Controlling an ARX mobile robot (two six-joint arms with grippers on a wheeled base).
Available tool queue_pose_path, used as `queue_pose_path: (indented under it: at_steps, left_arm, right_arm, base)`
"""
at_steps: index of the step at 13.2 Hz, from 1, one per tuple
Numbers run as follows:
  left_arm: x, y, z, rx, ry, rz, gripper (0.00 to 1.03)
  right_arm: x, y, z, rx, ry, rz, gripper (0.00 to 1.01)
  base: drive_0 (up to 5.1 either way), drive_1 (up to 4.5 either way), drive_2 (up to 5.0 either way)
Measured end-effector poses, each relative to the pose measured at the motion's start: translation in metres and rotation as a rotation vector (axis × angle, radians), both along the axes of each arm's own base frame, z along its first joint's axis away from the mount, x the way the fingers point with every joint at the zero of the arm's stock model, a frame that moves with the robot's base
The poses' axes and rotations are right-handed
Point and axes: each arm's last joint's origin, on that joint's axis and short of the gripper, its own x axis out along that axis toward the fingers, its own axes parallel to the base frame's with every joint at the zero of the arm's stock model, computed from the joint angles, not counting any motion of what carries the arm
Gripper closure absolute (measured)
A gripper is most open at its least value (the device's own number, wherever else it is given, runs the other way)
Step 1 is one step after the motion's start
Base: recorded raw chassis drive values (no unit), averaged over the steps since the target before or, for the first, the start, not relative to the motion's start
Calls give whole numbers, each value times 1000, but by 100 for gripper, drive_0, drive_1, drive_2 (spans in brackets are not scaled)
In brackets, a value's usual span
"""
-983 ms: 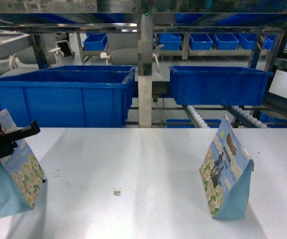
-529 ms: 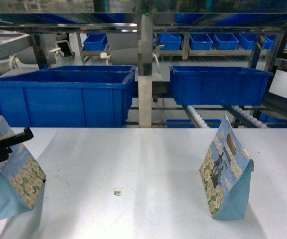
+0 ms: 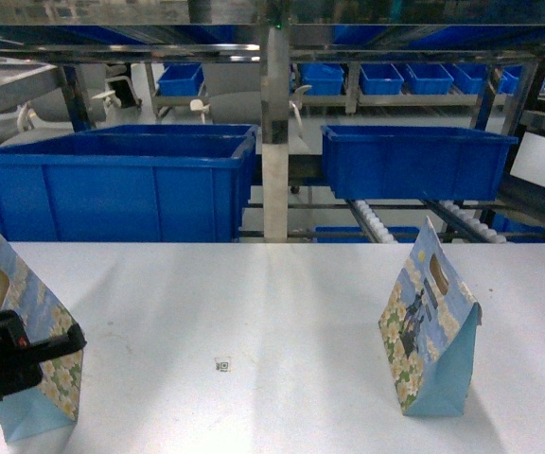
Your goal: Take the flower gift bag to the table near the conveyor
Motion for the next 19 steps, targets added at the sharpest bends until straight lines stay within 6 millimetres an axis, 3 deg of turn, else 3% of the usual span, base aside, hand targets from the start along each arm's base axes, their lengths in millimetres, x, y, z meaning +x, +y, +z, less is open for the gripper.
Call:
queue_pose_path:
  at_steps: [3,5,8,11,16,17,19]
  left_arm:
    - [5,-1,30,-42,-128,-19,24]
    - [6,-4,54,-67,-228,-53,5]
    - [-12,-7,87,-88,-323,-156,5]
    - [-47,-9,104,-61,-309,-245,5]
    - [-128,-34,106,-14,-269,-399,5]
    - [-139,-34,104,-2,-259,-400,5]
    - [-139,-33,105,-2,-269,-376,5]
  right_arm:
    - [0,0,0,0,0,0,3]
    - [0,0,0,0,0,0,3]
    - [0,0,0,0,0,0,3]
    - [0,0,0,0,0,0,3]
    - [0,0,0,0,0,0,3]
    - [0,0,0,0,0,0,3]
    - [0,0,0,0,0,0,3]
  base:
    - [0,0,0]
    - [0,0,0]
    - [0,0,0]
    - [0,0,0]
    - [0,0,0]
    - [0,0,0]
    - [0,0,0]
